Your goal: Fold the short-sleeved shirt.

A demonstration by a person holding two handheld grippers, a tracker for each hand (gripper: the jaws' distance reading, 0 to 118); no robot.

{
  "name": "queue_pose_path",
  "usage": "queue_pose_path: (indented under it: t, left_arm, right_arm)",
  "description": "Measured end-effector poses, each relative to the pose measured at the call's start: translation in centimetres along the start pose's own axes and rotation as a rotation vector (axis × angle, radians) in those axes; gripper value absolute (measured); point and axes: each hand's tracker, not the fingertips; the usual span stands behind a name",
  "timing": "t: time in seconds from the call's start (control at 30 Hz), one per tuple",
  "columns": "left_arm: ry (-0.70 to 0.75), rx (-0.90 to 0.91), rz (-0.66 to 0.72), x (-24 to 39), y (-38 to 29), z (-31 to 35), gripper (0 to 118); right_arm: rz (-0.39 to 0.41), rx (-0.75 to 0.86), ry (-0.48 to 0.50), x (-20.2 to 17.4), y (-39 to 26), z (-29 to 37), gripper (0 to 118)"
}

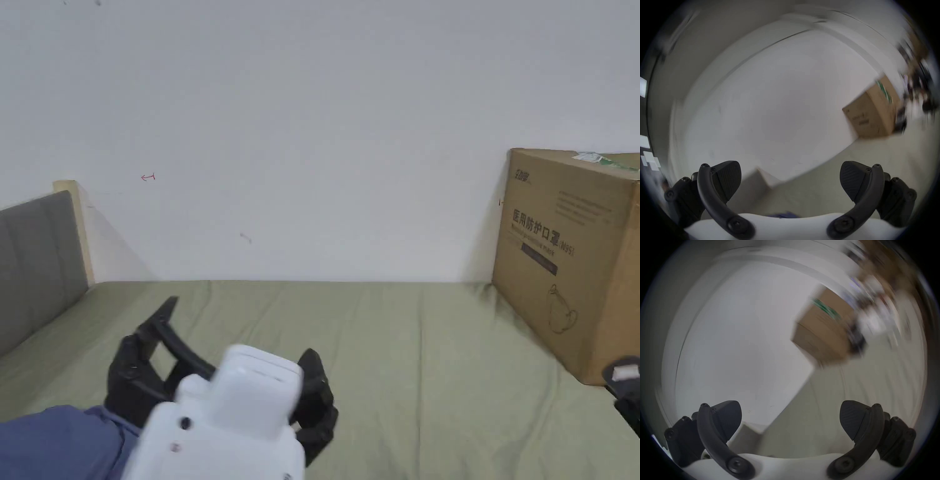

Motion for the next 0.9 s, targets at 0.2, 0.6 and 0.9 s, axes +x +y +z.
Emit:
queue_pose_path:
  t: [0.2, 0.6, 0.9]
  left_arm:
    - [0.038, -0.013, 0.413, -3.6, -3.0, 0.5, 118]
    - [-0.034, -0.036, 0.301, -2.8, -3.7, 0.5, 118]
    - [-0.028, -0.038, 0.304, -2.1, -3.9, 0.7, 117]
  right_arm:
    - [0.636, 0.040, 0.067, -5.7, -3.8, 0.8, 118]
    - [0.679, -0.038, 0.119, -5.7, -5.7, 0.6, 118]
    - [0.707, -0.024, 0.056, -6.0, -6.0, 0.4, 118]
